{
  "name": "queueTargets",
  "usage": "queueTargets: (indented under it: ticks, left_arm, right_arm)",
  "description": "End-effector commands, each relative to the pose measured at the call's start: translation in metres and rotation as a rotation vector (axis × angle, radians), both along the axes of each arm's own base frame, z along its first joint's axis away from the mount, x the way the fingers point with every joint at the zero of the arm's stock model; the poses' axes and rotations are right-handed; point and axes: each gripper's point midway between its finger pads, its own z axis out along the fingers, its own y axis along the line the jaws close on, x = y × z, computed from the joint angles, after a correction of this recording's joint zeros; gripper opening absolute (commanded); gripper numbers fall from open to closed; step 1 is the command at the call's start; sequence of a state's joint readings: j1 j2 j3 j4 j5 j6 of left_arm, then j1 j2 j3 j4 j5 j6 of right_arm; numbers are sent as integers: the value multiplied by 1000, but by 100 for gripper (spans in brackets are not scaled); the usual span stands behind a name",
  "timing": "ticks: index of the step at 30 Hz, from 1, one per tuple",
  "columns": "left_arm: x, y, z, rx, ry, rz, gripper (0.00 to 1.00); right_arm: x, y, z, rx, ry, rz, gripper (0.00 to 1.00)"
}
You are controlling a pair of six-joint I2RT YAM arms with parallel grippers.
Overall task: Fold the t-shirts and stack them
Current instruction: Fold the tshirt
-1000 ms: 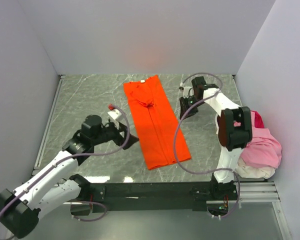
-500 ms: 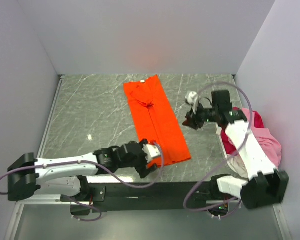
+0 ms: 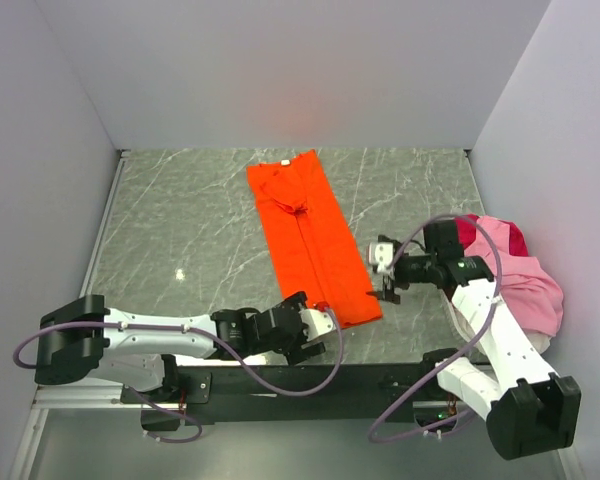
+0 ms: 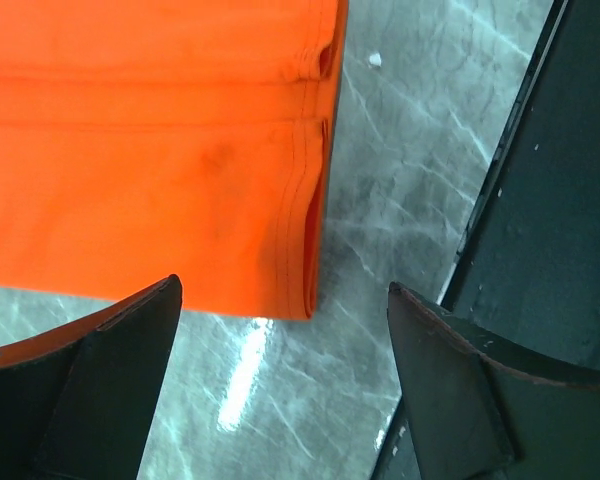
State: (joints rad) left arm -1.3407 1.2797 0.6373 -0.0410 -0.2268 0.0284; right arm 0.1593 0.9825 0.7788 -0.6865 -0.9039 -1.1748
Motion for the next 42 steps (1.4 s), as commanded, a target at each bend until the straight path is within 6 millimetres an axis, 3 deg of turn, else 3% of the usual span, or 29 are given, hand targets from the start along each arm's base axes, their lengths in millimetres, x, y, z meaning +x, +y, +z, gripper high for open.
queueTargets:
  ticks: [1, 5, 9, 15, 18, 21, 22, 24, 29, 31, 42]
  left_arm:
    - [8, -10, 19, -77, -91, 0, 89]
    - [11, -14, 10, -42, -118, -28, 89]
    - [12, -16, -11, 39, -124, -59, 87]
    - [18, -19, -32, 118, -150, -67, 86]
    - [23, -18, -43, 170, -166, -65, 78]
    - [27, -15, -52, 201, -158, -59, 63]
    - [30, -14, -52, 208, -153, -51, 47]
    - [32, -11, -55, 223, -160, -40, 28]
    - [30, -6, -47, 198, -173, -52, 6]
    - [28, -5, -45, 184, -177, -69, 1]
    - [22, -11, -34, 102, -158, -98, 1]
  right_arm:
    - [-18, -10, -26, -134, -154, 179, 94]
    - [-14, -20, -44, -225, -152, 210, 92]
    - [-15, -26, -59, -279, -134, 250, 88]
    - [-15, -30, -71, -307, -142, 265, 87]
    - [-17, -32, -78, -325, -147, 281, 87]
    - [-20, -34, -85, -340, -147, 302, 86]
    - [-21, -34, -87, -344, -146, 309, 86]
    - [-21, -35, -90, -357, -142, 320, 85]
    - [-25, -33, -98, -365, -120, 356, 82]
    - [-26, -30, -103, -381, -138, 377, 82]
    - [-55, -3, -132, -449, -102, 489, 64]
